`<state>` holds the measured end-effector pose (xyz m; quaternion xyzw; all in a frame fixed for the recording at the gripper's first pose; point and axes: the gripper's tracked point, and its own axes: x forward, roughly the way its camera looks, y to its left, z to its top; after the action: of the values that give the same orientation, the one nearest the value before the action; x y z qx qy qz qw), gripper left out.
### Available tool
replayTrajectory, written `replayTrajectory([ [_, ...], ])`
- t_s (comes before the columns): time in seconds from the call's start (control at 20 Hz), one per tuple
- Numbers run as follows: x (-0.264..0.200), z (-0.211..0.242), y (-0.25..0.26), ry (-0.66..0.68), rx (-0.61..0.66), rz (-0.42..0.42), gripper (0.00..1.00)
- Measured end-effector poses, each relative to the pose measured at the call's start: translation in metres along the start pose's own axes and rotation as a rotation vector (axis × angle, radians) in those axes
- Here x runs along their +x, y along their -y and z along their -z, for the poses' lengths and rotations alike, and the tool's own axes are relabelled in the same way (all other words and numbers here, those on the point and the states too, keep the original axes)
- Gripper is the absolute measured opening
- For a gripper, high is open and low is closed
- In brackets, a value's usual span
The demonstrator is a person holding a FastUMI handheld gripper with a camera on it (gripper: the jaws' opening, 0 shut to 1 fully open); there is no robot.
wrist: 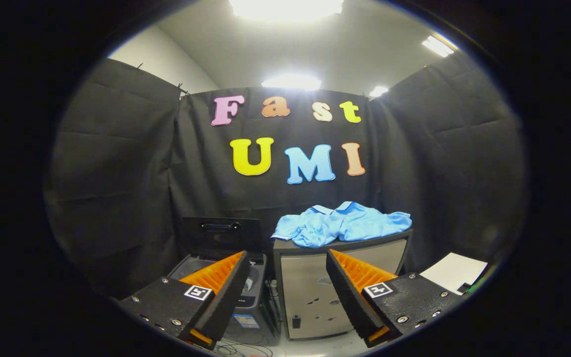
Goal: Put the clothes into the washing machine and then close the washing machine lid.
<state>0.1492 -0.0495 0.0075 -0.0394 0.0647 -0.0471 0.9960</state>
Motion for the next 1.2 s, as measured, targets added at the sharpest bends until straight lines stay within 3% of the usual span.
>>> replayTrajectory([
  [0.5,0.167,-0.031,0.075,-0.125,0.091,0.135,0.96],
  [0.9,0.255,0.019,0.104,-0.320,0.173,0.141,0.96],
  [1.2,0.283,0.056,0.109,-0.450,0.201,0.115,0.96],
])
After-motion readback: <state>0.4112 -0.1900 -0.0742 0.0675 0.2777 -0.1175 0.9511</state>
